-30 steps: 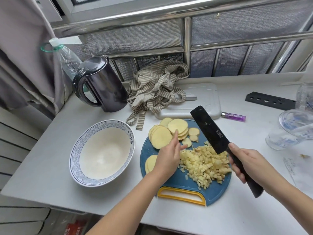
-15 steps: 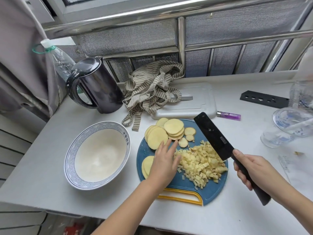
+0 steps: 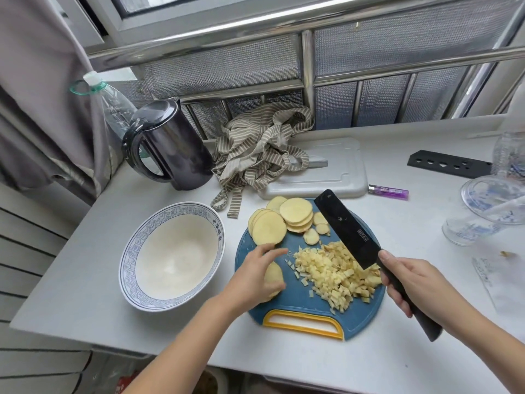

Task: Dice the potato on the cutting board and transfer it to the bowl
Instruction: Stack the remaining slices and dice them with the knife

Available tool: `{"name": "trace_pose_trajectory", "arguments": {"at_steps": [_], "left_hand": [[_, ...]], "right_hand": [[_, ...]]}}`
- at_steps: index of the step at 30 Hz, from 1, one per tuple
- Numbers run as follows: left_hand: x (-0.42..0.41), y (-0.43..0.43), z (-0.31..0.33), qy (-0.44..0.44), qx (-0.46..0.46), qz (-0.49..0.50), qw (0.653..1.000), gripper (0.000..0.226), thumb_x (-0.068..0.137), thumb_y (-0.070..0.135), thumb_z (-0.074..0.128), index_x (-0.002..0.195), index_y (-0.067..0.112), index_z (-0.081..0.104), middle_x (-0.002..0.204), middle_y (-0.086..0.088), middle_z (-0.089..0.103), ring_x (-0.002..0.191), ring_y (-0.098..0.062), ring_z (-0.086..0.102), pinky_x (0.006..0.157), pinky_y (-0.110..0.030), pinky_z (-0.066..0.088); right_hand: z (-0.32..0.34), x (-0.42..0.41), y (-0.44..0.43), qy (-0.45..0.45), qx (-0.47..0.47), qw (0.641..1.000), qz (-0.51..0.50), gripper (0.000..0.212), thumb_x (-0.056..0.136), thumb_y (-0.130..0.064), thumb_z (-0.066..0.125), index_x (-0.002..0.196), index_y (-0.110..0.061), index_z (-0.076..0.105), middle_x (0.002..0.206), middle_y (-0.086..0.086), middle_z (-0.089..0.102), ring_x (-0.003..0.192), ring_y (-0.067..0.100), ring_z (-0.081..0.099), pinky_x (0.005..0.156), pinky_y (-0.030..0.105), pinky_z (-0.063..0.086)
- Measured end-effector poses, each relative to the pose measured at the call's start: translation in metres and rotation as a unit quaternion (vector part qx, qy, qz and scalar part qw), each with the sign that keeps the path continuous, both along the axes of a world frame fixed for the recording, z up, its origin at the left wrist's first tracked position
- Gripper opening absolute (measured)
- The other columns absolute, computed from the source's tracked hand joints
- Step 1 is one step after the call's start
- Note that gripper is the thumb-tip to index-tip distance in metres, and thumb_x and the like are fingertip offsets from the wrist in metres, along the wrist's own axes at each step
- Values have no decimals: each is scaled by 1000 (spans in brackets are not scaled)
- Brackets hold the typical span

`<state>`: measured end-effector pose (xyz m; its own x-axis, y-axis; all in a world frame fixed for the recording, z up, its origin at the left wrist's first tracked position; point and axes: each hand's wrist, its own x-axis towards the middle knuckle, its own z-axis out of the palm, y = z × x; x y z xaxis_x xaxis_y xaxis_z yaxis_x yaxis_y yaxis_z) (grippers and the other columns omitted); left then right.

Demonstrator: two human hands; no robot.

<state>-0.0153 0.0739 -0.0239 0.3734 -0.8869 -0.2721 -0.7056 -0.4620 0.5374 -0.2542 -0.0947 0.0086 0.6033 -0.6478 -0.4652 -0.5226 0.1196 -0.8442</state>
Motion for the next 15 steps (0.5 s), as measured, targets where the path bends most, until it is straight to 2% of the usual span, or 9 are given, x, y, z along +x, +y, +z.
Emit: {"name": "trace_pose_trajectory", "arguments": {"at_steps": [3,6,9,15], "left_hand": [[7,10,-4,-55,81,-64,993,74,77,37,78,141,38,41,151,3,24,141,-16,18,115,-28,19],[11,14,-6,-69,82,-77,991,62,81,33,75,136,37,47,151,2,25,141,-16,18,114,-26,19],[13,15,-5,-47,70,-74,994,50,86,26,69,130,37,51,150,3,26,140,-15,21,112,-24,22],[19,15,5,-53,105,-113,987,53,87,23,67,133,41,48,154,6,21,141,-14,24,112,-29,29]], "right_hand": [[0,0,2,-1,-2,1000,6,53,95,-48,45,71,-2,55,48,11,49,40,22,41,43,26,38],[-2,3,6,-9,1,1000,12,52,95,-47,45,70,-2,55,48,11,49,39,21,41,43,26,37],[-3,7,10,-13,4,1000,21,51,96,-47,45,70,-4,54,47,10,49,38,21,41,42,26,37],[-5,13,13,-17,3,999,40,52,96,-47,44,69,-4,54,47,9,50,38,21,43,45,28,39]]}}
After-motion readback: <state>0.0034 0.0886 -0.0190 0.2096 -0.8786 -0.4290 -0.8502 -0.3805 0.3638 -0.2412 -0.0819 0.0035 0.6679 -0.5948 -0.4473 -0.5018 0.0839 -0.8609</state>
